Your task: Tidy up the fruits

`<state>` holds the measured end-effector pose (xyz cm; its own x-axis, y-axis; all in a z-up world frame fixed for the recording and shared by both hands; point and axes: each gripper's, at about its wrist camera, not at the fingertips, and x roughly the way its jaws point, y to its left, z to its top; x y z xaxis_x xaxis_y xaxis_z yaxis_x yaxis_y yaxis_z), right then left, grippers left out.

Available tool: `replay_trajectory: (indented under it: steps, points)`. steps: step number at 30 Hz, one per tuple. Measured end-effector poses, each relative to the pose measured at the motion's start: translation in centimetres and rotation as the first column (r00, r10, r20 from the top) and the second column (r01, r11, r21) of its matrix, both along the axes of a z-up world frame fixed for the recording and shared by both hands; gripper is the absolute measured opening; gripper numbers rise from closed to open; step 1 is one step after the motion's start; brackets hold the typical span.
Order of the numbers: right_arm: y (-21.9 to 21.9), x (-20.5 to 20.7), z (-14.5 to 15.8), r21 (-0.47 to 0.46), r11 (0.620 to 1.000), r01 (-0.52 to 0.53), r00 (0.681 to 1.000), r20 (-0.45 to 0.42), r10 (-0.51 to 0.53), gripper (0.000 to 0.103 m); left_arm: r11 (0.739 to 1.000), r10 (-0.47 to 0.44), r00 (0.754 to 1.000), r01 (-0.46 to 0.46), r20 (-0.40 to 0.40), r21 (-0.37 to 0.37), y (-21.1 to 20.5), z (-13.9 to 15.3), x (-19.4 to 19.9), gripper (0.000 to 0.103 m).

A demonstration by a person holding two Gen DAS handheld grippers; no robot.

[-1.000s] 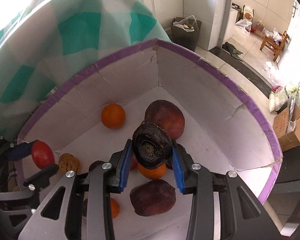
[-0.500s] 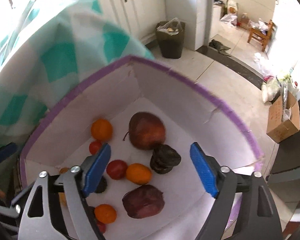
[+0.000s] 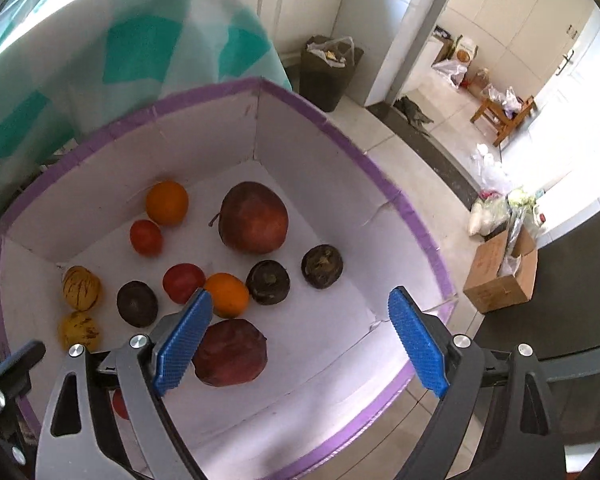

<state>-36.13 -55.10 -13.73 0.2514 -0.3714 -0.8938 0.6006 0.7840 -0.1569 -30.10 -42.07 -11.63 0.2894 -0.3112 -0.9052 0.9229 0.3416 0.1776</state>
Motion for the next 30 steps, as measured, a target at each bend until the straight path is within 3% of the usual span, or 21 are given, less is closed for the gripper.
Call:
replay_trajectory:
  steps: [9,30]
  points:
    - [0.2,0.6,-0.9,0.060,0.998,0.004,1.000,0.017,-0.005,0.087,0.999,-0.019,1.000,0.020,-0.025,0.030,-0.1,-1.0,-0.3,0.095]
    - [0.3,1.2,-1.6,0.085,0.996,-0.004,1.000,0.005,0.004,0.087,0.999,-0.025,0.999,0.027,-0.036,0.041,-0.2,-1.4,-0.3,0.095]
